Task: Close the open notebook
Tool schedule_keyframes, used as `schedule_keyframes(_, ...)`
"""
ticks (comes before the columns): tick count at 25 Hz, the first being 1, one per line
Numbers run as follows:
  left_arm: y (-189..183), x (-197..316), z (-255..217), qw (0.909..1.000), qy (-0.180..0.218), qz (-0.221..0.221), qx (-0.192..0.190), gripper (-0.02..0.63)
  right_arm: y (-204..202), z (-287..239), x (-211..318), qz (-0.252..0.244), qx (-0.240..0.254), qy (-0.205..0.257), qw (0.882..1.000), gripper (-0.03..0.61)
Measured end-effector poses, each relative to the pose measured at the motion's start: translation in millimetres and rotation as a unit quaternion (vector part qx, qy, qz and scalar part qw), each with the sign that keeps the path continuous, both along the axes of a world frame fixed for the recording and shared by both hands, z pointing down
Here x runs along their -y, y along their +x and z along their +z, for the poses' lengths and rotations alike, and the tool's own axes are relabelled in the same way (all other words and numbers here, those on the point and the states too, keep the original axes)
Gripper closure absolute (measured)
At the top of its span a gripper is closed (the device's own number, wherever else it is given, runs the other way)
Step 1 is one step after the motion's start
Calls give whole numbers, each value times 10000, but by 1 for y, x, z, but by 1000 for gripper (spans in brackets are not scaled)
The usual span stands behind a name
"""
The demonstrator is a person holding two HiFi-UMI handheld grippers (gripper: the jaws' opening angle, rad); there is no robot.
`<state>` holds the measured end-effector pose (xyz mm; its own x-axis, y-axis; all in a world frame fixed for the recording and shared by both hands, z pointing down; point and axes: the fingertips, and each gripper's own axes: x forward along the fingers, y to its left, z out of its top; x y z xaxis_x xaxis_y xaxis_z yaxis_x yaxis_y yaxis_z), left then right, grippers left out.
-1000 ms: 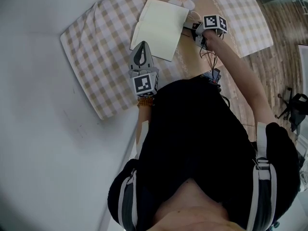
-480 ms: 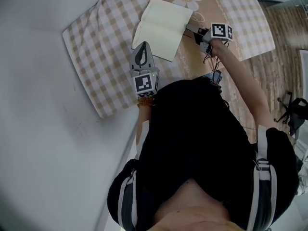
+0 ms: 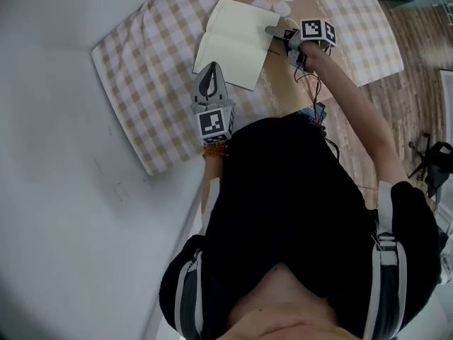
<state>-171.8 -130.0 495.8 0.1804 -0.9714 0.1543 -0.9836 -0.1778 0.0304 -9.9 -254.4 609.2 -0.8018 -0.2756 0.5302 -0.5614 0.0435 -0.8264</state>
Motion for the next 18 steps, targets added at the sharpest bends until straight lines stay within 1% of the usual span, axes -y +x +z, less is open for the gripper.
schedule_keyframes(2,-1,-1,-2,10000,20,-16,-3,609,-7,-2,-6,-74,6,-28,10000,294)
schedule_keyframes(3,-3,-1,-2,10000,27,-34,-10,609,-9,-3,-9,-127,20,-13,9999,291)
schedule_keyframes(7,-12,-4,-3,9999,37,-143,-43,609,-9,-4,-26,-247,236,-129,9993,301)
schedule_keyframes(11,-19,-9,-4,9997,26,-233,-34,609,-4,-18,-55,-159,474,-139,9987,302)
schedule_keyframes(14,-22,-11,-2,9997,0,-236,3,609,-16,-17,-81,-301,730,-313,9964,301)
schedule_keyframes(16,-20,-13,-2,9998,-8,-206,-5,609,-23,-11,-91,-372,793,-402,9953,301)
schedule_keyframes(18,-18,-18,-2,9999,-30,-165,9,609,-27,-7,-97,-338,842,-455,9948,301)
